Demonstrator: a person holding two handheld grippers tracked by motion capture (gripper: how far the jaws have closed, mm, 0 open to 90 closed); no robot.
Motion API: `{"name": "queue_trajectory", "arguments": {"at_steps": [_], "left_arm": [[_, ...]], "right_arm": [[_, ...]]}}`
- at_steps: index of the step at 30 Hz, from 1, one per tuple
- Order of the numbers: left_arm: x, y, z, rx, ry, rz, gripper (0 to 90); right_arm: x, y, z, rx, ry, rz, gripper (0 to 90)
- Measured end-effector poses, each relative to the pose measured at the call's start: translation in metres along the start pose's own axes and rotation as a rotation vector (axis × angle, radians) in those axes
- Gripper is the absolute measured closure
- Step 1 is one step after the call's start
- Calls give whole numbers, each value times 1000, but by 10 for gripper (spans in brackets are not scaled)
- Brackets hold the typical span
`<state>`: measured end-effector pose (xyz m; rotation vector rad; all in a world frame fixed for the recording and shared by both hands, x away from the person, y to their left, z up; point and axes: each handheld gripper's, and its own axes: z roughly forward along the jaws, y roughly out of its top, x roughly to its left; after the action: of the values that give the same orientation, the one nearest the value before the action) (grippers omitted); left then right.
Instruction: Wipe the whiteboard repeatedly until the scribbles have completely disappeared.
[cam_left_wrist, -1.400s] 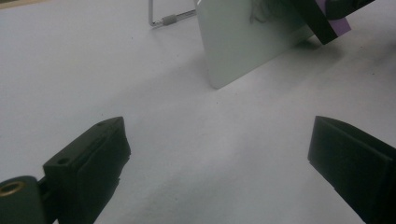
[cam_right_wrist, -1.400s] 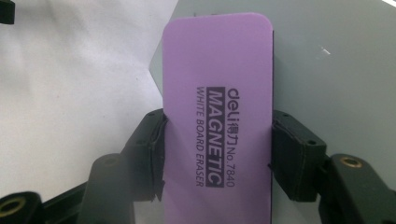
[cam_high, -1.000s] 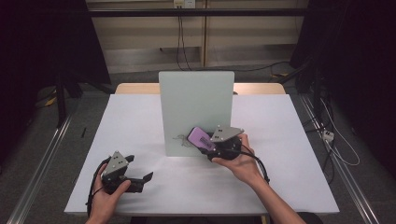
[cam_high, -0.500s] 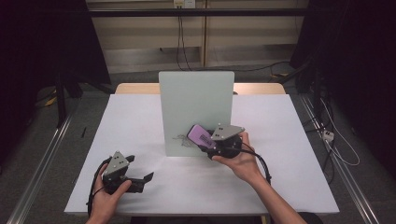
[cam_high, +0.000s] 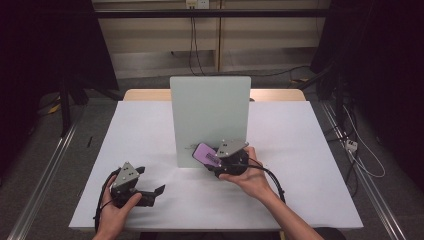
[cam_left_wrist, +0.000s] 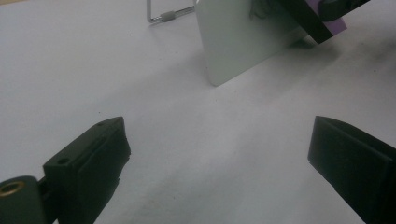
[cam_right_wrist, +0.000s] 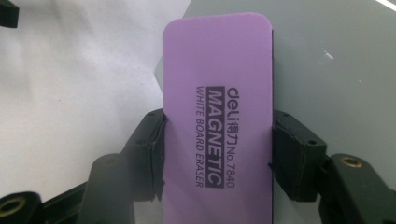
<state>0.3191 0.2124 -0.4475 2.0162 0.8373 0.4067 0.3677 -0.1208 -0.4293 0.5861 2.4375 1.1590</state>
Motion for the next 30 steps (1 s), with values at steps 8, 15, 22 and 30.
{"name": "queue_trajectory", "arguments": {"at_steps": [8, 15, 22, 30], "left_arm": [[1, 0, -2, -9, 3, -3, 49], [2, -1, -4, -12, 4, -10, 49], [2, -1, -3, -12, 5, -9, 49], [2, 0, -4, -12, 6, -9, 49]], "right_arm": [[5, -1, 8, 17, 28, 0, 415], [-1, -1, -4, 24, -2, -15, 415], [-15, -1, -27, -23, -62, 13, 414], [-19, 3, -32, -42, -84, 28, 414]]}}
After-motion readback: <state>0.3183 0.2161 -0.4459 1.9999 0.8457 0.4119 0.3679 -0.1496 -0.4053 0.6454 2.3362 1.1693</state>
